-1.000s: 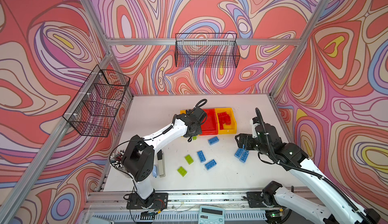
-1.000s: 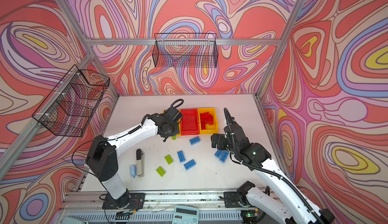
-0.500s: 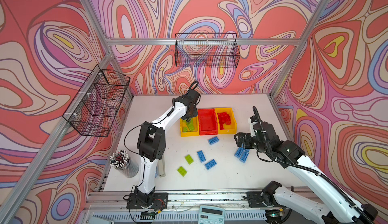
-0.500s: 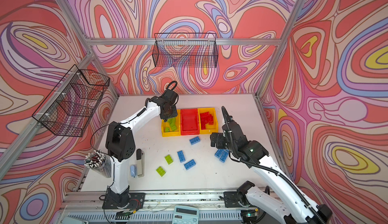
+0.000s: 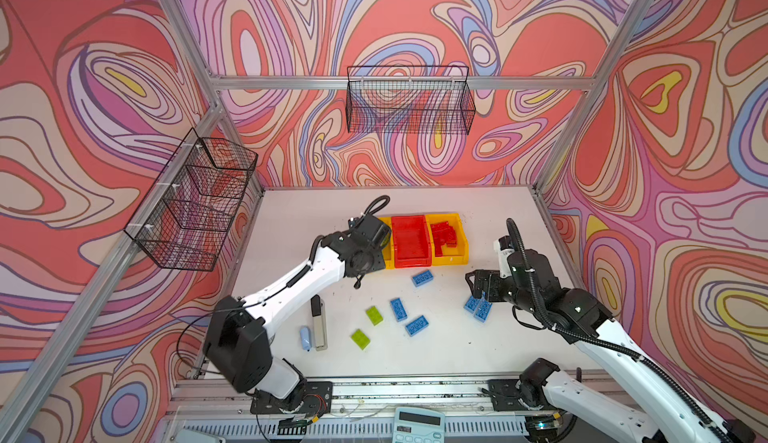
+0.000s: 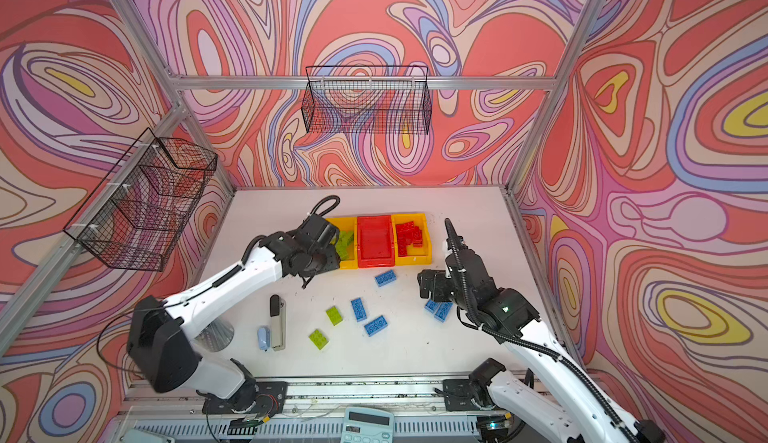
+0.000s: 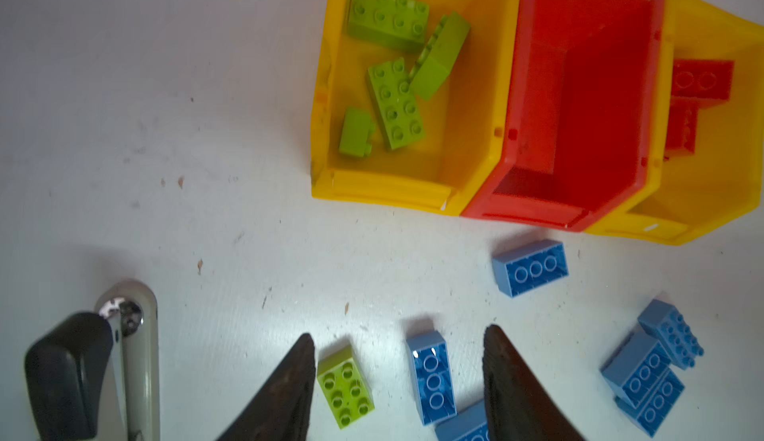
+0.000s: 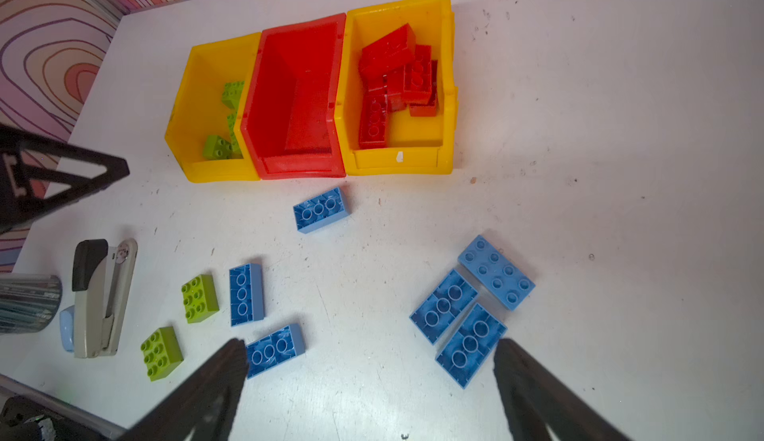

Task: Sort the legos into containers by color
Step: 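Lower the left gripper onto a lime-green brick near the blue bricks and grasp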

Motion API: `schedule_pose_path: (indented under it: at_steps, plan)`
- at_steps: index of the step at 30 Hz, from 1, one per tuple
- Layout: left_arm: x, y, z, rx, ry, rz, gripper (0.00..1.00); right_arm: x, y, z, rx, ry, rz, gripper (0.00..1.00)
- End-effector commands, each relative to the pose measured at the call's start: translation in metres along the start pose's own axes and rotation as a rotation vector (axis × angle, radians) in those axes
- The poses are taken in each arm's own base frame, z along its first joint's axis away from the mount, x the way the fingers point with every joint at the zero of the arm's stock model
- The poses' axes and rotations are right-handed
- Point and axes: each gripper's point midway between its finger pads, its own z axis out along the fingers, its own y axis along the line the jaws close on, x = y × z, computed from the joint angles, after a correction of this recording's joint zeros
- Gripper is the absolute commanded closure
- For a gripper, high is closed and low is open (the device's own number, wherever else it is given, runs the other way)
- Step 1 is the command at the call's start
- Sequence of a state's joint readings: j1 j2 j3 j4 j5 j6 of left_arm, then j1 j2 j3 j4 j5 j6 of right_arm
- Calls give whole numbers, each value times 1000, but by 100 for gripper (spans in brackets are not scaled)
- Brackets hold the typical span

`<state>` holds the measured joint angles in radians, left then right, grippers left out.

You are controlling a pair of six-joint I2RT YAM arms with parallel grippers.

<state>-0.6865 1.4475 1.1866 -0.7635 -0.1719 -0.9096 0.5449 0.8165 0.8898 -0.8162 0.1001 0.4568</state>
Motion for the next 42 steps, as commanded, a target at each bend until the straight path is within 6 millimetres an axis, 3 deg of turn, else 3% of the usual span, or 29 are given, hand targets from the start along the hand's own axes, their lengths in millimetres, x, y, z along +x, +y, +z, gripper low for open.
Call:
schedule_pose_path:
  at_steps: [1, 7, 17, 31, 36, 39, 42]
  plan:
    - [35, 28, 15, -63, 22, -106, 44, 1, 7, -4, -45, -4, -3, 2]
    - [77, 27, 28, -56, 78, -101, 44, 9, 9, 2, -54, 30, 8, 2]
    - [102, 22, 59, -49, 145, -91, 44, 13, 3, 6, -24, 45, 36, 2]
    - [135, 47, 94, -134, 231, -83, 50, 11, 3, 18, 2, 65, 20, 2]
    - [132, 46, 91, -167, 238, -45, 75, 9, 4, 20, -4, 54, 23, 2]
    - [118, 43, 80, -190, 207, -12, 84, 7, 6, 21, -8, 47, 23, 2]
    - [97, 35, 65, -213, 159, 39, 86, 3, 8, 22, -13, 38, 19, 2]
